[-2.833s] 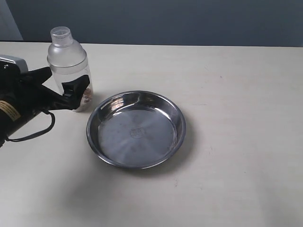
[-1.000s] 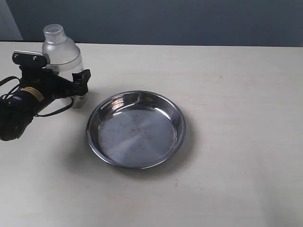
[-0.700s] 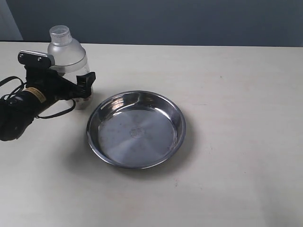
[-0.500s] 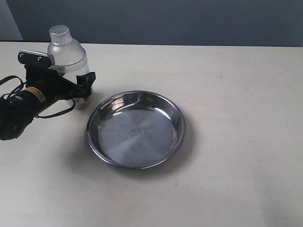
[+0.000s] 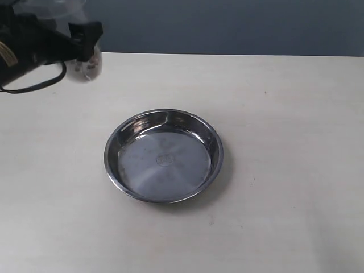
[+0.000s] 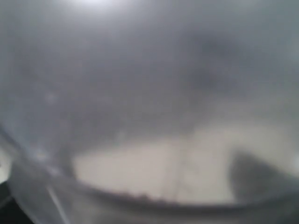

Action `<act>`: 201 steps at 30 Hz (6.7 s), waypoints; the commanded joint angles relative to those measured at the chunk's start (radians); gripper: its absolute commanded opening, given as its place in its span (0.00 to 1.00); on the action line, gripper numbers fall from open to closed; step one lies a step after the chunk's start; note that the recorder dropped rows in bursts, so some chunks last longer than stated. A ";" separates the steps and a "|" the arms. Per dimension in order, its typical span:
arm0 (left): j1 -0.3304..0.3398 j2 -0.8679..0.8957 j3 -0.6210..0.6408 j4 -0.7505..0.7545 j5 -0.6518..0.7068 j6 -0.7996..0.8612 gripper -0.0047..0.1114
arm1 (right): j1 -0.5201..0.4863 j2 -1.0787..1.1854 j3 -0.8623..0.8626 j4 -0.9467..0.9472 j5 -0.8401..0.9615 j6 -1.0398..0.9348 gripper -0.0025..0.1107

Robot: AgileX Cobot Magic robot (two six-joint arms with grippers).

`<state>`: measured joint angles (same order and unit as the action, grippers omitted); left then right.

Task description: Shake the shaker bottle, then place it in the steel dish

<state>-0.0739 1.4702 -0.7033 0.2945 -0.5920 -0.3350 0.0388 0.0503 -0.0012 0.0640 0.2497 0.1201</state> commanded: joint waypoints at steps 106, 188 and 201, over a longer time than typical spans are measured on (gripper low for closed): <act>-0.450 0.051 -0.024 -0.031 0.293 -0.192 0.04 | 0.001 0.002 0.001 0.000 -0.016 -0.004 0.01; -0.505 -0.122 -0.118 -0.059 0.295 -0.020 0.04 | 0.001 0.002 0.001 -0.002 -0.014 -0.004 0.01; -0.507 -0.189 -0.150 -0.092 0.348 0.039 0.04 | 0.001 0.002 0.001 -0.002 -0.014 -0.004 0.01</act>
<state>-0.5777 1.3761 -0.7835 0.2142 -0.1130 -0.3258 0.0388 0.0503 -0.0012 0.0640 0.2488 0.1201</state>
